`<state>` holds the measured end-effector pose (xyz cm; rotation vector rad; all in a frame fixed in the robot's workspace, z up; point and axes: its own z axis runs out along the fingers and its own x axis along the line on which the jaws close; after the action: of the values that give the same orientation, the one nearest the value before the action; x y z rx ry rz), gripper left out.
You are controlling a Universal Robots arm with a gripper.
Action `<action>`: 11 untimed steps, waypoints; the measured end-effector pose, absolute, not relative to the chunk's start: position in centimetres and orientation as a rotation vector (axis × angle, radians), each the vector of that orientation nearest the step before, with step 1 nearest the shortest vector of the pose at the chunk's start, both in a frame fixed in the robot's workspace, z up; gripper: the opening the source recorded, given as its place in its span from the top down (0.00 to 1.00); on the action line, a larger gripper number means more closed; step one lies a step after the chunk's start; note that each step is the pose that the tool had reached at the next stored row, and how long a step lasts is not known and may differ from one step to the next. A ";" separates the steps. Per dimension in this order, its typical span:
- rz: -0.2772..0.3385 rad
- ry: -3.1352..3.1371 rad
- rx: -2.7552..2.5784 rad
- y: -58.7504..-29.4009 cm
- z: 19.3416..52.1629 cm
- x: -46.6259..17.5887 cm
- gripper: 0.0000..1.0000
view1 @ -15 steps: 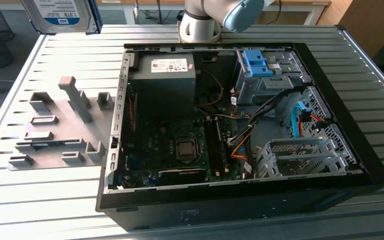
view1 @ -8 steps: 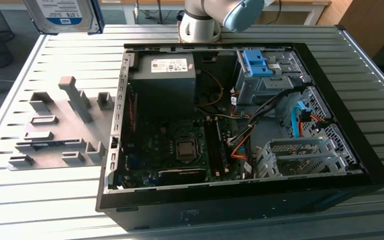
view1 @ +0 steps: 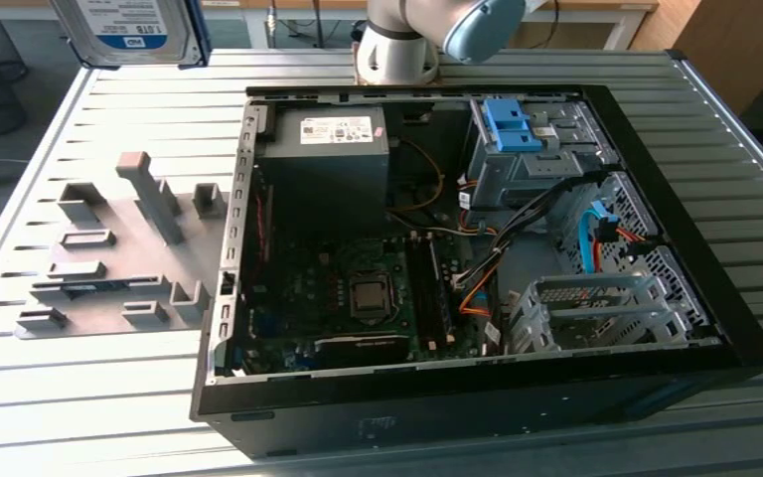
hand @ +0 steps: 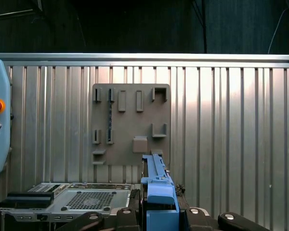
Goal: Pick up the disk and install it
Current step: 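Pick up the disk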
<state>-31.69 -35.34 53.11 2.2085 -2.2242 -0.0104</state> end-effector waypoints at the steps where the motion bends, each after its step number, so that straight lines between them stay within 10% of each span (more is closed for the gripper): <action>1: -0.010 -2.224 2.209 -35.3 53.1 -31.7 0.63; 11: -0.010 -2.224 2.209 -35.3 53.1 -31.3 0.63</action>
<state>-31.28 -35.34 53.11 2.2086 -2.2242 -0.0104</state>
